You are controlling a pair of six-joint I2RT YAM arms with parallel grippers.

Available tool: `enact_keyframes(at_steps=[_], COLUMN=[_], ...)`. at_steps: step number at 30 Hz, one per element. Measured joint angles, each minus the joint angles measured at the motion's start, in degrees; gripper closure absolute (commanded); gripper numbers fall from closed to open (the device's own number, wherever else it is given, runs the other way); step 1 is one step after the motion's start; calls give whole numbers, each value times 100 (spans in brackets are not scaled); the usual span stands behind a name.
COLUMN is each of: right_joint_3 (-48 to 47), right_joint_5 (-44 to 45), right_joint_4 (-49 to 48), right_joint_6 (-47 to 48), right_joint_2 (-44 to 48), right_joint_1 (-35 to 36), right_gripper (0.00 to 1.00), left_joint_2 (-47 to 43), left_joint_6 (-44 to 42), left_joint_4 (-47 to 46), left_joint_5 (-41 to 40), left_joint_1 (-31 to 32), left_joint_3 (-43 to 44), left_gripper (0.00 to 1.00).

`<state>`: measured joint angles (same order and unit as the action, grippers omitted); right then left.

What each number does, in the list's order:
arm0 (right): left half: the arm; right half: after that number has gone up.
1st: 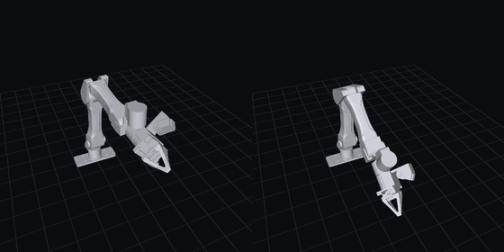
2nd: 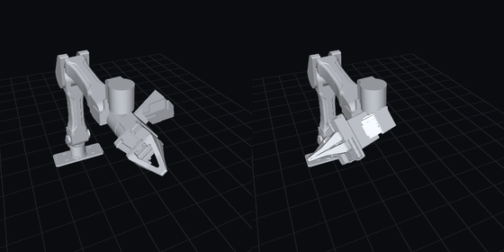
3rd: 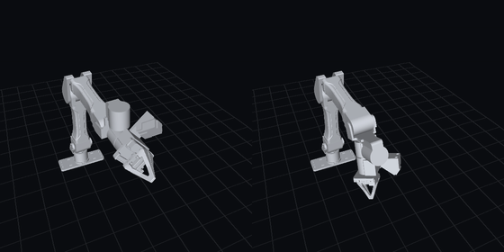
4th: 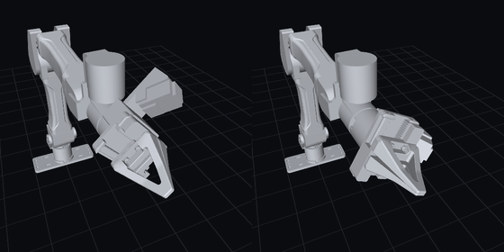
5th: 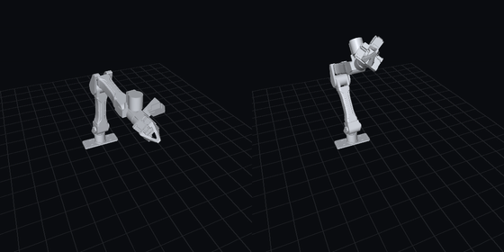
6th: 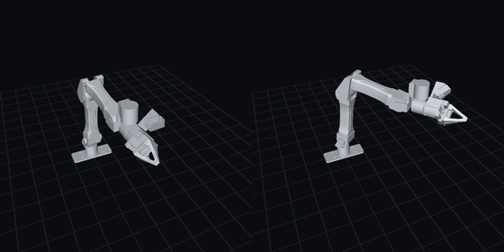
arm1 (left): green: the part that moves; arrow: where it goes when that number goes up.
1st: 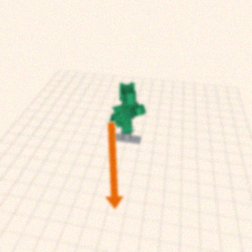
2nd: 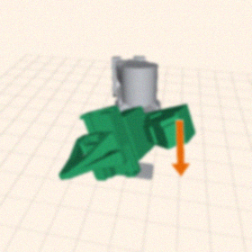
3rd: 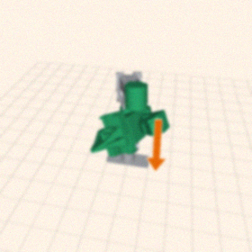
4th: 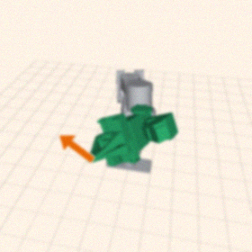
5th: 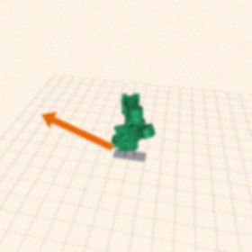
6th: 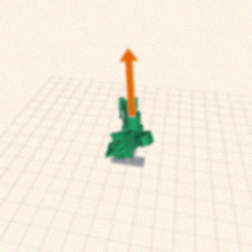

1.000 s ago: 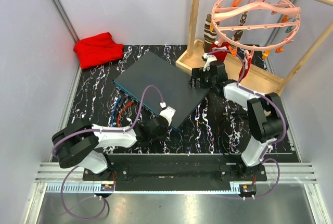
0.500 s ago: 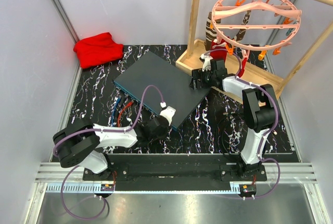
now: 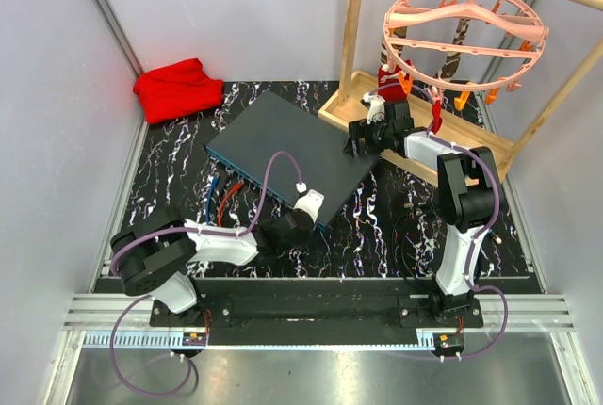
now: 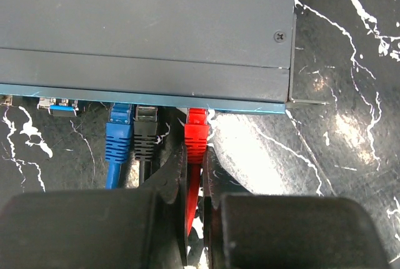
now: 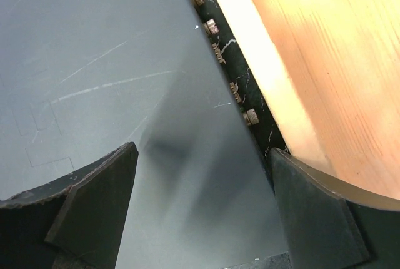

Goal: Insert the plug into the switch port
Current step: Insert the connector into the switch port.

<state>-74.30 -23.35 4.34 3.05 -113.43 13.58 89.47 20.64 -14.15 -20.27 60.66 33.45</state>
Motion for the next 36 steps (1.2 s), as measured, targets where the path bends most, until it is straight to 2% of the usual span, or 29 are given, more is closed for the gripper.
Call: enact_keyframes(at_steps=[19, 23, 24, 28, 36], right_joint_3=[352, 402, 404, 400, 313], right_joint_5=[66, 219, 262, 378, 442], right_joint_4=[-472, -522, -522, -483, 195], right_joint_6=[197, 212, 208, 175, -9], right_joint_2=[118, 151, 160, 173, 310], right_joint_1=[74, 109, 120, 142, 216], right_gripper=[8, 7, 7, 7, 6], left_joint_2=[291, 299, 269, 164, 50], left_joint_6=[59, 61, 79, 238, 417], left_joint_4=[284, 529, 546, 538, 608], left_joint_5=[-345, -284, -267, -107, 146], left_joint_1=[136, 129, 120, 35, -118], left_joint_3=[319, 446, 446, 404, 352], left_gripper=[99, 89, 84, 75, 57])
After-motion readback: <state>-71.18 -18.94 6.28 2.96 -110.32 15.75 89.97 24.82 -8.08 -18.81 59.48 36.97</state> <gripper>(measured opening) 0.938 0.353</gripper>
